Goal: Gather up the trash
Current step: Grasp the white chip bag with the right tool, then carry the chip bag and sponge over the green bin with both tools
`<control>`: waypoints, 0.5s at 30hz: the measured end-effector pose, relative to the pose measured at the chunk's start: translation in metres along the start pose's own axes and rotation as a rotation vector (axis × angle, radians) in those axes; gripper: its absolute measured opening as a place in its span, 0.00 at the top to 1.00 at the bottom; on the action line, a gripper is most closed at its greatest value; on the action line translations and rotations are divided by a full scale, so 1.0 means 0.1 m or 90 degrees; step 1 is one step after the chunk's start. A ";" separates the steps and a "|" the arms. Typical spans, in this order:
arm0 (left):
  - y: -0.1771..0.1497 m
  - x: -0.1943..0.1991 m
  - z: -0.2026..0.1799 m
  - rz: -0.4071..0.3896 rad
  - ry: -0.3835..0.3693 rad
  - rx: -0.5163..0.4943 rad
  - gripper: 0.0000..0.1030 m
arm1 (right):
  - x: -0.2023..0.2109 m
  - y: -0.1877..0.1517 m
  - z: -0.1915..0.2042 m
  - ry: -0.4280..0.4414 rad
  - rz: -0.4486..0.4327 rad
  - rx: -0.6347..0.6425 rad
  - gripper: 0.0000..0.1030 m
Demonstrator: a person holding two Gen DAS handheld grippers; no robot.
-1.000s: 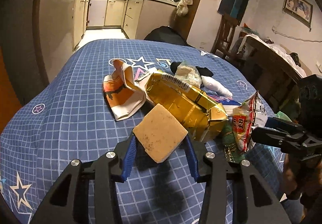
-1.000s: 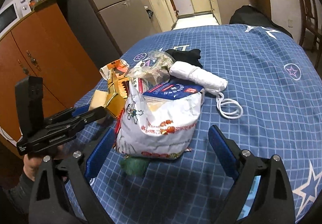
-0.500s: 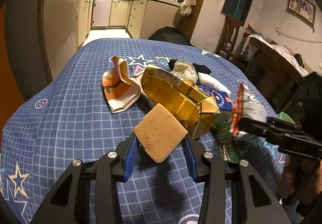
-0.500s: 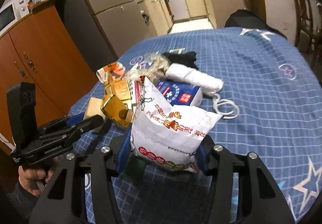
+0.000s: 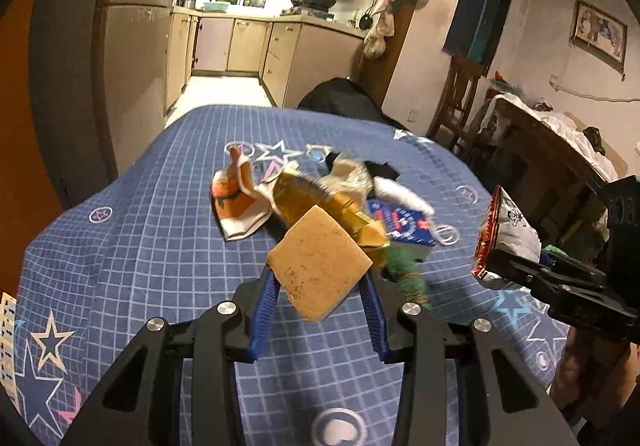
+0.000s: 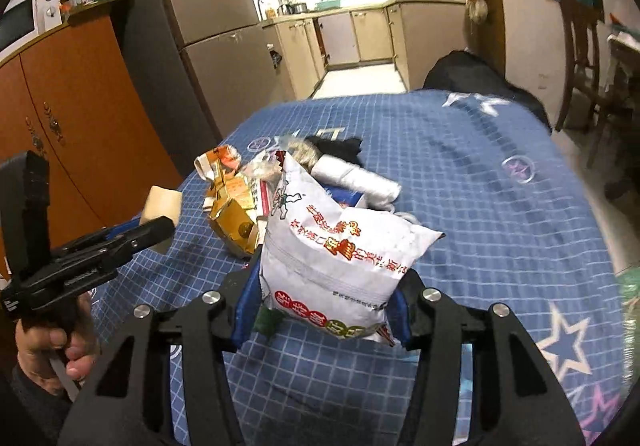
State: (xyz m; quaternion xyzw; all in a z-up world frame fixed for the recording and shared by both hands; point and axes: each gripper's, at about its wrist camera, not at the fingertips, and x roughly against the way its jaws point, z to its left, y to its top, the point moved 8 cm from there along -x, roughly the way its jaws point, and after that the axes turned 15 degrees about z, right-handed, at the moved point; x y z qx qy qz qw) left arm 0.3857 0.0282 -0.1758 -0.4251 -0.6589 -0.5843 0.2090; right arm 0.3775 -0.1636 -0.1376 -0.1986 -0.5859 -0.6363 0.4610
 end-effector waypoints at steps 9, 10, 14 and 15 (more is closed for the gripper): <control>0.24 0.25 -0.53 -0.026 -0.014 -0.027 0.61 | 0.57 0.11 -0.18 -0.046 -0.046 0.007 0.51; 0.28 0.27 -0.62 -0.030 -0.014 -0.034 0.61 | 0.63 0.11 -0.22 -0.051 -0.050 0.005 0.51; 0.46 0.31 -1.06 -0.035 -0.031 -0.063 0.61 | 0.91 0.15 -0.48 -0.078 -0.064 -0.005 0.51; 0.49 0.32 -1.17 -0.036 -0.034 -0.071 0.61 | 0.98 0.15 -0.55 -0.084 -0.066 -0.008 0.51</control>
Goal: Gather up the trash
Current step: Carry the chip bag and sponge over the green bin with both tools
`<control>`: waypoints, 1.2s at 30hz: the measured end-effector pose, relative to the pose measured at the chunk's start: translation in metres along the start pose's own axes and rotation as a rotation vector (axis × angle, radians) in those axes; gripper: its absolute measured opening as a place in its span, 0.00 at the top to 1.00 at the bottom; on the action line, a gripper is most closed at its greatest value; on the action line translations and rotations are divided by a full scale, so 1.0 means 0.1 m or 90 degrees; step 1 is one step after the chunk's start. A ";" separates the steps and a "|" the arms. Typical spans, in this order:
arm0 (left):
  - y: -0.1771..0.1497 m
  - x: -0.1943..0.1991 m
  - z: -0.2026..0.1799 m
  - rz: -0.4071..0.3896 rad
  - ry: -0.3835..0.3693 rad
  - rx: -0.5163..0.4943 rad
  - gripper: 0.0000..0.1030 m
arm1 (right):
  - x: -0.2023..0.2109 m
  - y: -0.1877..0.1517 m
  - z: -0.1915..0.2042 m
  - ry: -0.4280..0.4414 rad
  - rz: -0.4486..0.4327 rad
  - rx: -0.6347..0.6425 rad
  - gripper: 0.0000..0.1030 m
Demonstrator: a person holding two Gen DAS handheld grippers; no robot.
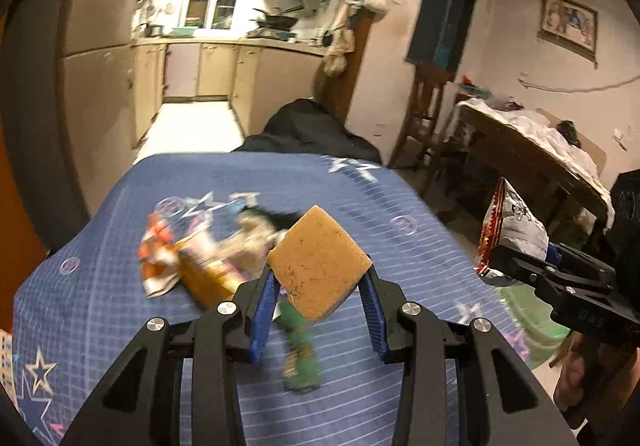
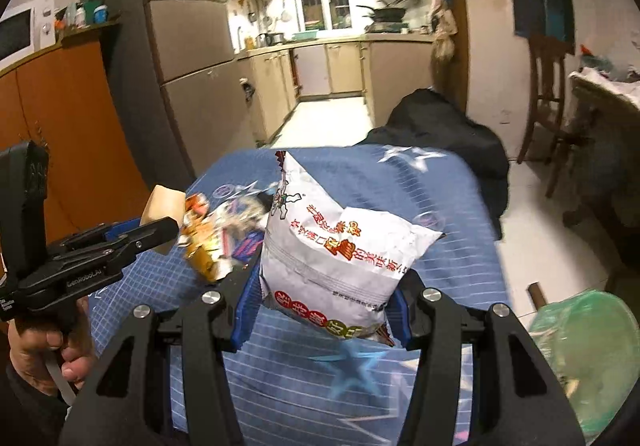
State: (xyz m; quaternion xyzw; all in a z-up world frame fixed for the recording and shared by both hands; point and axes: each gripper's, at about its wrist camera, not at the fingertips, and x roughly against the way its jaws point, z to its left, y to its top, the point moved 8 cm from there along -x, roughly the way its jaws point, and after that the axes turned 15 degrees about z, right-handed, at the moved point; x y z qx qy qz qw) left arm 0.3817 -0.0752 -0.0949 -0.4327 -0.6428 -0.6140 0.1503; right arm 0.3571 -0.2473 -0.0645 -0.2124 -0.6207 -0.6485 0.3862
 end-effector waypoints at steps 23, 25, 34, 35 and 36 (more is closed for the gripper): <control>0.68 -0.83 -3.37 0.080 -0.150 -0.229 0.61 | 1.09 -0.42 -2.49 -0.169 0.047 -0.164 0.51; 0.65 -1.00 -3.67 0.102 -0.158 -0.249 0.61 | 1.08 -0.52 -2.72 -0.168 0.070 -0.187 0.51; 0.40 -1.93 -4.39 0.211 -0.161 -0.296 0.61 | 0.87 -1.03 -3.36 -0.147 0.174 -0.258 0.51; 0.37 -2.04 -4.41 0.221 -0.158 -0.299 0.61 | 0.82 -1.08 -3.41 -0.141 0.185 -0.264 0.51; 0.34 -2.14 -4.46 0.233 -0.156 -0.302 0.61 | 0.79 -1.10 -3.46 -0.139 0.193 -0.268 0.50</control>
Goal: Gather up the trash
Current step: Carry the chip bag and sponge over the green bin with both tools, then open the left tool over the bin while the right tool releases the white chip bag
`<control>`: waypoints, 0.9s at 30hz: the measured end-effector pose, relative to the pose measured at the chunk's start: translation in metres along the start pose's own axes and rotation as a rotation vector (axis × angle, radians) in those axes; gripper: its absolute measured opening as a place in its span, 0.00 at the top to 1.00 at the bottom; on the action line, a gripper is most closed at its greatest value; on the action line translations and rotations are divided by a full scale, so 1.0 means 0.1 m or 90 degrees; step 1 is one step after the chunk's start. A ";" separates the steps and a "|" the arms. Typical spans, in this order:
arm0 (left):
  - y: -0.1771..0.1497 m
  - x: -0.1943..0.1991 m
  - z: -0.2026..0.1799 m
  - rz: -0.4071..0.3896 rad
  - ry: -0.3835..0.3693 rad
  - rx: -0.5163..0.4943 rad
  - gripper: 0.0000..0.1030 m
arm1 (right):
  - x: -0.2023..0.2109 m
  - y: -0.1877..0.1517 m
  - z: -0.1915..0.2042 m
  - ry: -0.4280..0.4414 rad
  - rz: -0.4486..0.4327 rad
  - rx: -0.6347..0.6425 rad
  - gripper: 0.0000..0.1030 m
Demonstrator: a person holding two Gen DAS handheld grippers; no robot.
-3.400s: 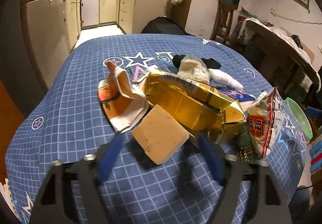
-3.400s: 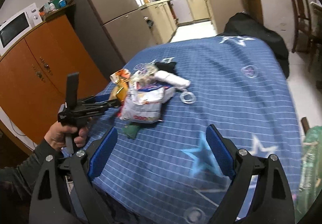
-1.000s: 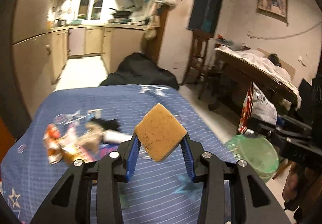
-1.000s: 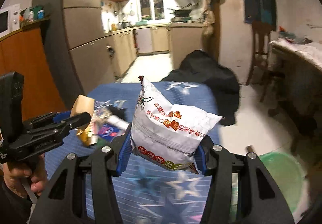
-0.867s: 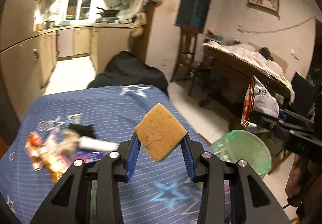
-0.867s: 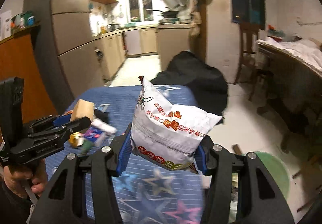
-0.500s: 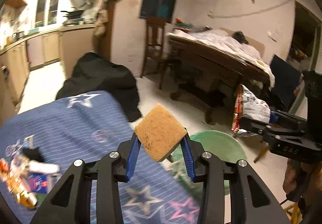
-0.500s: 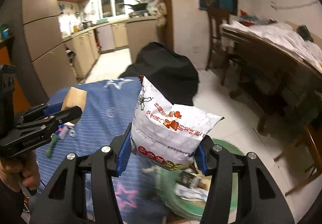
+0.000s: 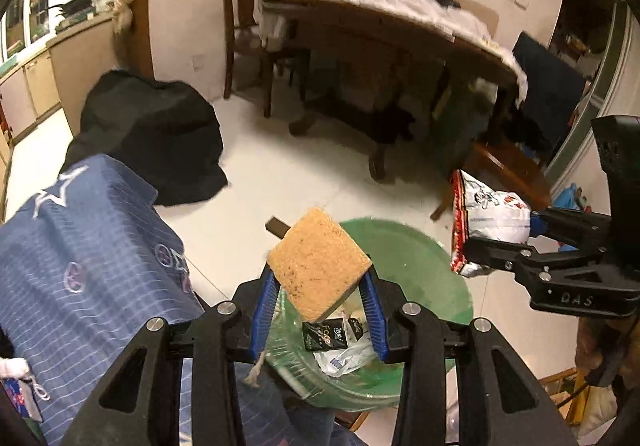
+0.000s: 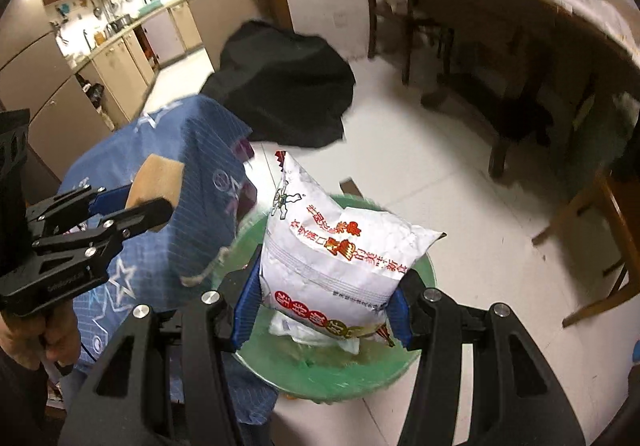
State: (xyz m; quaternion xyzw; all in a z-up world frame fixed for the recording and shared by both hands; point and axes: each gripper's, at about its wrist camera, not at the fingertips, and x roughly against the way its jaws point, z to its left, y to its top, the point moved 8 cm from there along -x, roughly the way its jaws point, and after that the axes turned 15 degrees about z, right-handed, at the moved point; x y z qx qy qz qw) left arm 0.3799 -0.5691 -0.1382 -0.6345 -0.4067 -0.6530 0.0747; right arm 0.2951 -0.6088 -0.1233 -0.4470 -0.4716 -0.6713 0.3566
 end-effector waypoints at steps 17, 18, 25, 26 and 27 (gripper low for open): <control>0.01 -1.35 -0.01 0.133 -0.002 -0.013 0.60 | -0.79 -0.19 -0.39 0.027 0.129 -0.002 0.50; -0.02 -1.36 0.02 0.135 -0.002 -0.012 0.60 | -0.81 -0.19 -0.40 0.028 0.131 -0.001 0.50; -0.04 -1.41 0.09 0.131 0.002 -0.001 0.58 | -0.85 -0.20 -0.42 0.031 0.129 -0.002 0.48; -0.04 -1.40 0.10 0.129 0.006 0.002 0.57 | -0.84 -0.19 -0.43 0.031 0.127 -0.002 0.48; -0.04 -1.39 0.12 0.130 0.007 0.005 0.55 | -0.84 -0.19 -0.43 0.030 0.125 -0.003 0.48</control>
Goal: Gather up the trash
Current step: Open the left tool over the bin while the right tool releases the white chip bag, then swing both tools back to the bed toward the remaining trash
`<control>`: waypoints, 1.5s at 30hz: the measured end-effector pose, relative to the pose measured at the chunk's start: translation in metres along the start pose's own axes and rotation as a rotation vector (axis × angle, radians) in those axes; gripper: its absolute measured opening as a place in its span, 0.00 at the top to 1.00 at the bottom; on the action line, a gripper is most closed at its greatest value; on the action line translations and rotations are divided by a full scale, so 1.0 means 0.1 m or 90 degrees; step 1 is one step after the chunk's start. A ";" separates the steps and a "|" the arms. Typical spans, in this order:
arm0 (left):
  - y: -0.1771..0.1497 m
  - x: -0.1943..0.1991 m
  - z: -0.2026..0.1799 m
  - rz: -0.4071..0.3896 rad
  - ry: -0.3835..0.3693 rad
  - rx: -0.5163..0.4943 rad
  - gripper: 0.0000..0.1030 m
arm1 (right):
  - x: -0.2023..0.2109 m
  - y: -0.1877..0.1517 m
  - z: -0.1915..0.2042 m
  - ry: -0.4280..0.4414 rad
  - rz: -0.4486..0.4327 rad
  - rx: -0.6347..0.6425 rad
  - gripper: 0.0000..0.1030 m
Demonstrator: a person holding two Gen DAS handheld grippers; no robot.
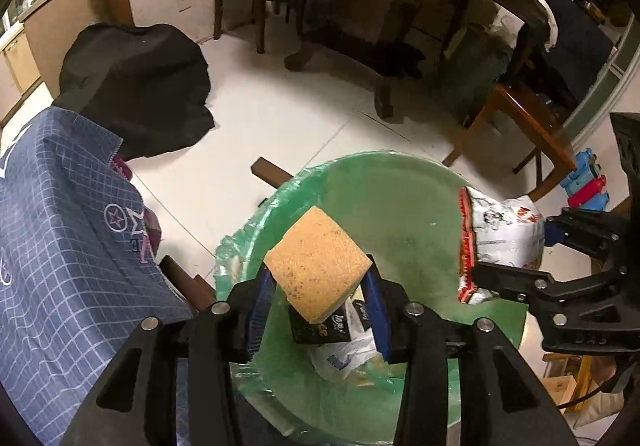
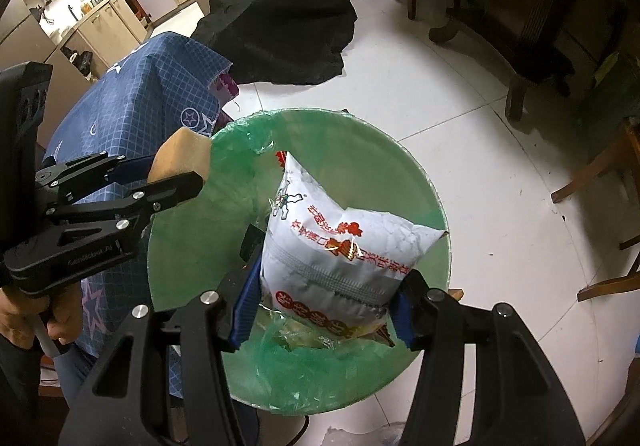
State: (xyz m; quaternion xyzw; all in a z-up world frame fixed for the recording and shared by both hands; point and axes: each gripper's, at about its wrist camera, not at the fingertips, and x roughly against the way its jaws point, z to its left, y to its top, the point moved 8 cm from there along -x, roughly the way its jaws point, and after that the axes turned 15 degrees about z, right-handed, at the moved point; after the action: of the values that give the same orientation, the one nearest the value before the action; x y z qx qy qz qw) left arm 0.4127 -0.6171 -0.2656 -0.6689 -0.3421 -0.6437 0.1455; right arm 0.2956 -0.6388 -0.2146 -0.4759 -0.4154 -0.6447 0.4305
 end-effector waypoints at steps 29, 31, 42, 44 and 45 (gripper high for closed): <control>-0.73 1.11 0.31 -0.127 0.004 0.012 0.22 | 0.91 -0.43 0.61 -0.024 -0.226 0.058 0.18; -0.96 1.33 0.47 -0.153 0.010 0.024 0.22 | 1.01 -0.56 0.82 -0.020 -0.260 0.074 0.17; -2.75 2.52 2.60 -0.262 0.075 0.325 0.22 | 0.70 -1.02 1.69 0.077 -0.263 0.125 0.13; -3.04 2.69 3.03 -0.272 0.112 0.392 0.22 | 0.58 -1.03 1.83 0.092 -0.246 0.132 0.13; -3.25 2.78 3.29 -0.274 0.130 0.445 0.21 | 0.51 -1.01 1.93 0.099 -0.237 0.137 0.13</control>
State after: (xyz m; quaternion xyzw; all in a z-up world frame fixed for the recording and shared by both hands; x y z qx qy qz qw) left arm 0.4365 -0.0976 -0.1208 -0.4254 -0.6558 -0.5673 0.2591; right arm 0.2399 -0.4360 -0.1388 -0.2909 -0.5279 -0.6999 0.3833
